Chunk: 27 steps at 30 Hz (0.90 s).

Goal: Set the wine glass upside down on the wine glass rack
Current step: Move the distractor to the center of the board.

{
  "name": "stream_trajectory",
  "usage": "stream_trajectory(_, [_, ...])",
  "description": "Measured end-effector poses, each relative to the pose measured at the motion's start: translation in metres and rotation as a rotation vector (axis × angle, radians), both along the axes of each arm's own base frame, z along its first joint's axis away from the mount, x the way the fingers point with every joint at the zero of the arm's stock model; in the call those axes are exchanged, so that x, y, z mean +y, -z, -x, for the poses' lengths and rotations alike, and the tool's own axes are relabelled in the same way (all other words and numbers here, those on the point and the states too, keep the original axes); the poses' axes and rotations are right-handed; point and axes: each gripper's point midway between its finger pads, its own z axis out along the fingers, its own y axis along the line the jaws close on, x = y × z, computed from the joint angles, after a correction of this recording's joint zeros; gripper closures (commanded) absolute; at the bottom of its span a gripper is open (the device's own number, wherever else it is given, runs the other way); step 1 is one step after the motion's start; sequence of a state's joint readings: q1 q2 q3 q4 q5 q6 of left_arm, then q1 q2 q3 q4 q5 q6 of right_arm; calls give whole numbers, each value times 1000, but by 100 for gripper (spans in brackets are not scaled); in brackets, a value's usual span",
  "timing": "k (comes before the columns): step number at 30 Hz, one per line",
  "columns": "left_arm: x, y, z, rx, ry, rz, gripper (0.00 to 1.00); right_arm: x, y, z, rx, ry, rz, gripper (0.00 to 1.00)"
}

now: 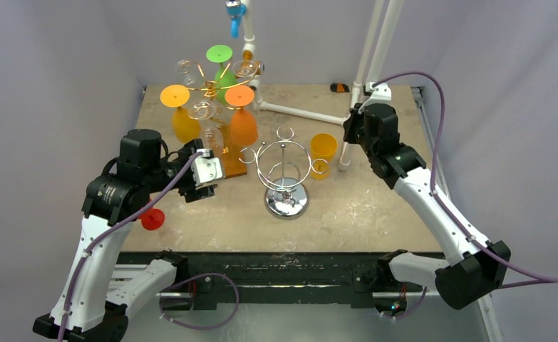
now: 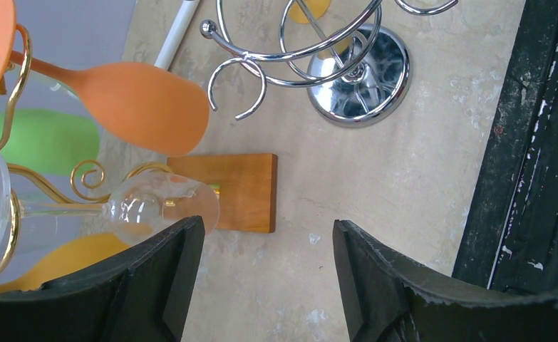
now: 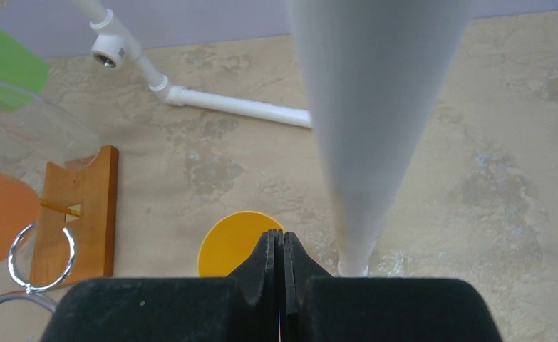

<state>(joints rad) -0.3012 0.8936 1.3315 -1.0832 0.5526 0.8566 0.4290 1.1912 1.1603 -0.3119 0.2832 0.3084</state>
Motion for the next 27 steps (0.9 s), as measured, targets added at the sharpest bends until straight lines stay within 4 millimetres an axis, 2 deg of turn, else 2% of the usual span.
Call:
stream_trajectory(5, [0,1,0,3,-1,-2,29,-19,4,-14,-6,48,5,100])
stream_trajectory(12, [1,1,0,2,-5,-5,29,-33,12,-28,1,76,37,100])
stream_trajectory(21, [1,2,0,8,-5,-7,29,-42,14,-31,6,74,50,100])
stream_trajectory(27, [2,7,2,32,-8,-16,29,-55,14,-34,7,105,48,100])
